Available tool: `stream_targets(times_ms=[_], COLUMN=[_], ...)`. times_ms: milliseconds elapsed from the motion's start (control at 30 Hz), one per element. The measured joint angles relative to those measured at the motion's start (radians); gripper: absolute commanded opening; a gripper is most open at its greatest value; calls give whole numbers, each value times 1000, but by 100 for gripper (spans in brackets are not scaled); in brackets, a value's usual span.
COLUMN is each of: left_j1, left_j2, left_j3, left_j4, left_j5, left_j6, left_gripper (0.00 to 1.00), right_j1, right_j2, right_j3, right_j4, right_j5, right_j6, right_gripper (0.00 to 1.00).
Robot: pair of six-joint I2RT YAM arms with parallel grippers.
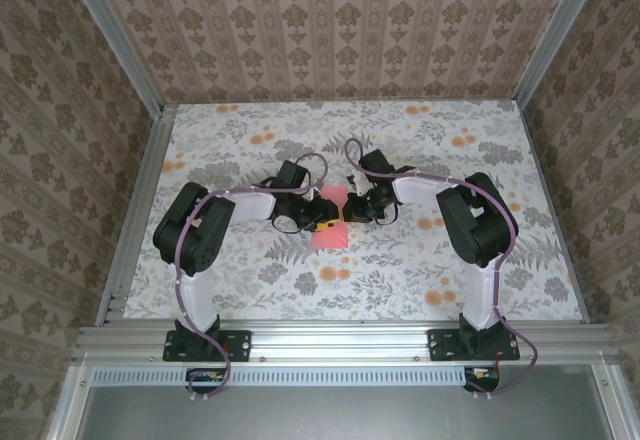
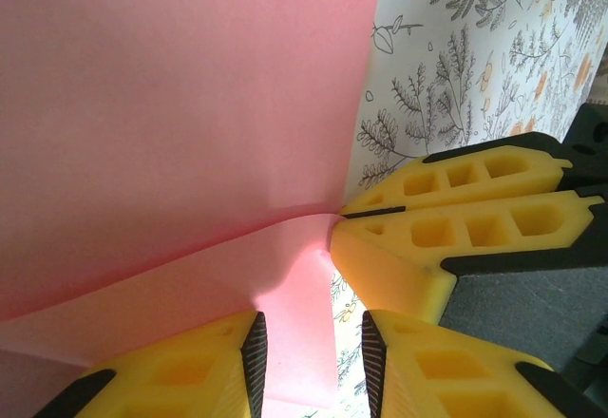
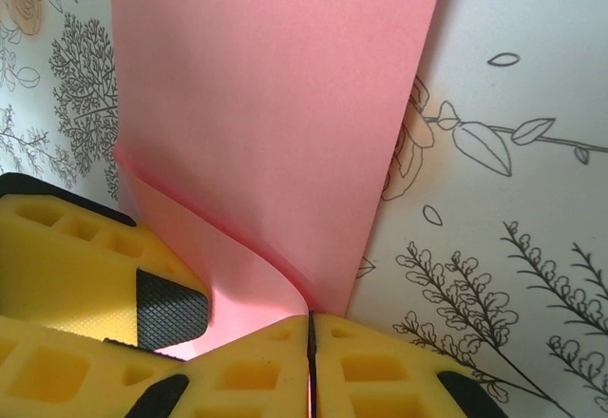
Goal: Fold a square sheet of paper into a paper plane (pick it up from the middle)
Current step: Fold the triangle a second time at the center of the table.
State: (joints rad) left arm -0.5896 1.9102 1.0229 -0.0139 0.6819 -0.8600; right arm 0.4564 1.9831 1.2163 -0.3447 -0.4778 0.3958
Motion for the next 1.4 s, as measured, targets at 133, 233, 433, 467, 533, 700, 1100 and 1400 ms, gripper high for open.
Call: stream_targets(times_ms=[133,233,433,467,533,700,1100,1400], left_j1=[0,0,0,0,0,0,-4,-6], left_j2=[0,-2,-4,-4,-4,-4,-4,-4], left_j3=[0,0,0,0,0,0,0,0], left_j4=[0,0,0,0,0,0,-10,-38], left_j5=[0,1,0,0,0,0,-12,-39], left_j6=[0,0,0,0,0,0,0,0], left_gripper=[35,35,35,35,35,35,30,28], right_j1=[0,0,0,0,0,0,0,0], right_j2=[2,2,2,2,2,2,3,12], right_j3=[1,2,6,7,8,8,8,13], right_j4=[0,-2,-2,-2,-2,-2,-2,-2], right_j5=[0,0,0,0,0,0,0,-1], right_j6=[0,1,2,2,2,3,3,3], right_gripper=[7,6,6,7,6,7,7,7])
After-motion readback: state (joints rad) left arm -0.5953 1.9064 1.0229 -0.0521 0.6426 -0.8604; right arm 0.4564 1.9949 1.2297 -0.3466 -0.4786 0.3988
